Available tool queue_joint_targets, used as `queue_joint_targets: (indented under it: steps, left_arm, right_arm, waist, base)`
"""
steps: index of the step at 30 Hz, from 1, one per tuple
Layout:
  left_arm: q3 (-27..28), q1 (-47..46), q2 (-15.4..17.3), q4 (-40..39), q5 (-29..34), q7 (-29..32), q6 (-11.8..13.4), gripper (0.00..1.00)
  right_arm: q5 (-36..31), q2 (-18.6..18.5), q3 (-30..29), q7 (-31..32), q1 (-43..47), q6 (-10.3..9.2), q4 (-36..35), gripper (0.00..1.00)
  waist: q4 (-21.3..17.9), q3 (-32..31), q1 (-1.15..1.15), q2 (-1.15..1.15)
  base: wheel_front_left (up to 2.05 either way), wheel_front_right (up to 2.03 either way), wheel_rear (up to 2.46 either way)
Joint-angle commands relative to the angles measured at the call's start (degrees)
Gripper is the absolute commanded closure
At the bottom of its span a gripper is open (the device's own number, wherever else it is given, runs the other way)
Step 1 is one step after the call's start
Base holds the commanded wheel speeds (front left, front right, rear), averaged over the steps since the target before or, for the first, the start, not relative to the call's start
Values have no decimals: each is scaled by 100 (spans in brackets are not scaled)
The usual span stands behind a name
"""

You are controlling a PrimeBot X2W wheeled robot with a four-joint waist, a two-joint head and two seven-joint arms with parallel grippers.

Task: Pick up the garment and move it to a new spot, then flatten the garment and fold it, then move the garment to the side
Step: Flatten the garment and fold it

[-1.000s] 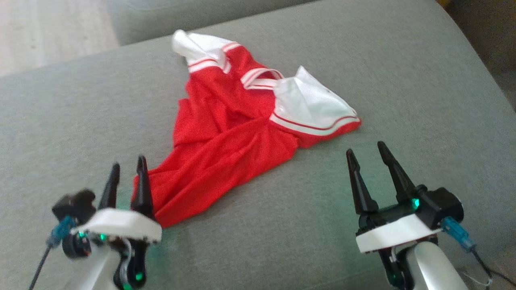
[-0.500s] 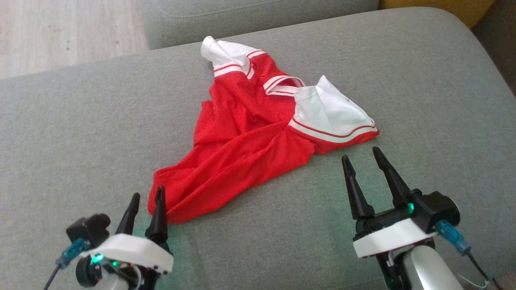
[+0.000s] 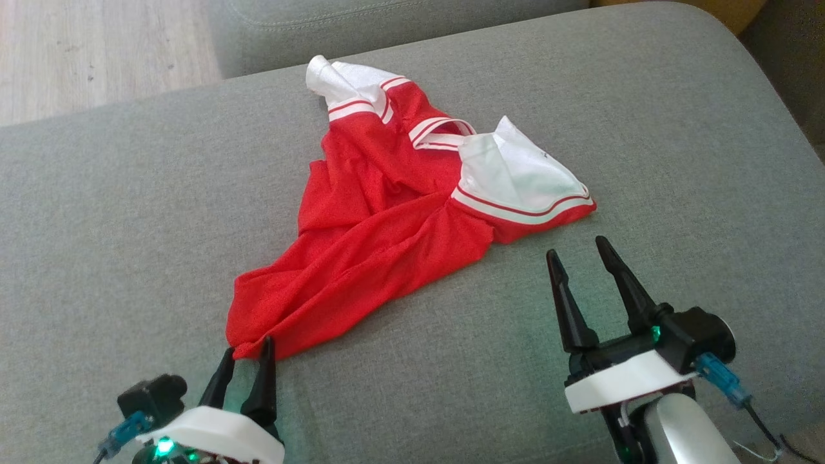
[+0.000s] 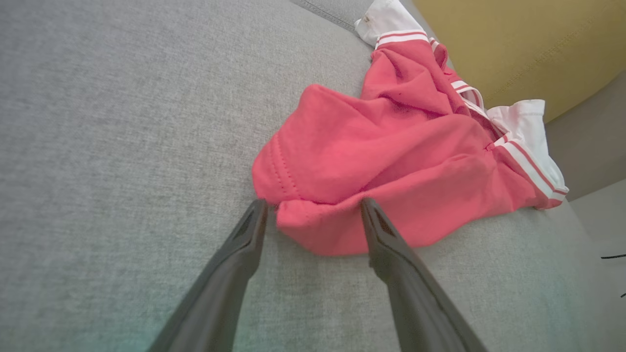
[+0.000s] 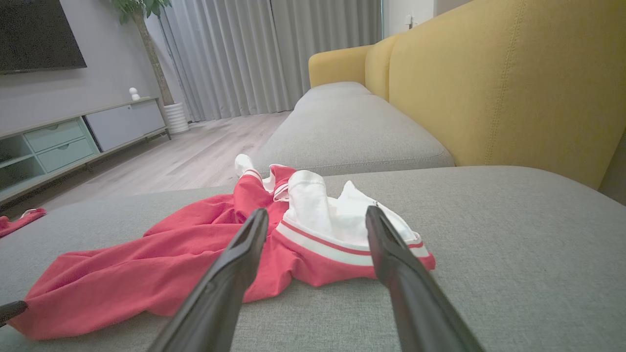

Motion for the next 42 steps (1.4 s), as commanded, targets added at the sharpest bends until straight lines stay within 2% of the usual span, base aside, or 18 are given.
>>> queue_joint_targets:
  steps: [1,3,4,5,6,7,8,17,25,29,33,34,35,37,40,42]
  left_arm:
    - [220,-176,104,-97,-5,-49,-4,0]
    - [194,-212,99,-61,-7,-20,-29,0]
    - [172,-223,93,-49,-19,12,-46,10]
    - [172,-223,93,-49,-19,12,-46,10]
    - [147,-228,91,-39,-29,49,-64,57]
    - [127,-232,94,-34,-29,67,-84,91]
    - [118,-233,92,-32,-29,65,-98,100]
    - [-125,-293,188,-295,223,50,-250,100]
    - [-556,327,470,-1066,477,268,-118,100]
    - [-710,609,536,-893,652,191,-7,100]
    - [-713,666,350,-605,580,16,-33,100]
    - [-736,657,347,-484,634,-21,-24,88]
    - [-767,662,327,-392,659,-34,-20,65]
    - [-807,740,246,-277,520,36,-81,0]
    - [-847,891,276,-288,266,235,-245,0]
    - [-773,994,402,-348,183,284,-217,0]
  right_arm:
    - [-29,-11,119,-54,-91,44,-181,0]
    - [-27,-11,131,-54,-105,44,-178,0]
    - [-25,-11,139,-54,-111,44,-178,0]
    - [-25,-11,139,-54,-111,44,-178,0]
    - [-22,-11,143,-54,-116,44,-179,0]
    - [-18,-11,144,-54,-118,44,-181,0]
    - [-16,-11,140,-54,-118,44,-182,0]
    - [-35,-11,26,-54,-44,44,-215,0]
    - [-45,-11,-20,-54,11,44,-235,0]
    - [-72,-11,-19,-54,19,44,-208,0]
    - [-114,-11,-30,-54,26,44,-184,0]
    - [-122,-11,-14,-54,26,44,-172,0]
    - [-124,-11,-7,-54,26,44,-163,0]
    - [-127,-11,-7,-54,38,44,-149,0]
    - [-144,-11,-12,-54,75,44,-128,0]
    - [-159,-11,2,-54,100,44,-119,0]
  waist:
    - [6,5,0,0]
    - [7,8,0,0]
    - [5,9,0,0]
    - [5,9,0,0]
    - [4,10,0,0]
    - [2,12,0,0]
    - [4,12,0,0]
    - [229,27,0,0]
    - [653,-4,0,0]
    - [892,-32,0,0]
    - [1057,-59,0,0]
    - [1078,-67,0,0]
    - [1096,-80,0,0]
    - [1124,-121,0,0]
    - [1140,-201,0,0]
    - [1123,-254,0,0]
  base:
    - [0,0,0]
    - [0,0,0]
    - [0,0,0]
    - [0,0,0]
    - [0,0,0]
    - [0,0,0]
    - [0,0,0]
    - [0,0,0]
    - [0,0,0]
    - [0,0,0]
    - [0,0,0]
    - [0,0,0]
    - [0,0,0]
    - [0,0,0]
    - [0,0,0]
    - [0,0,0]
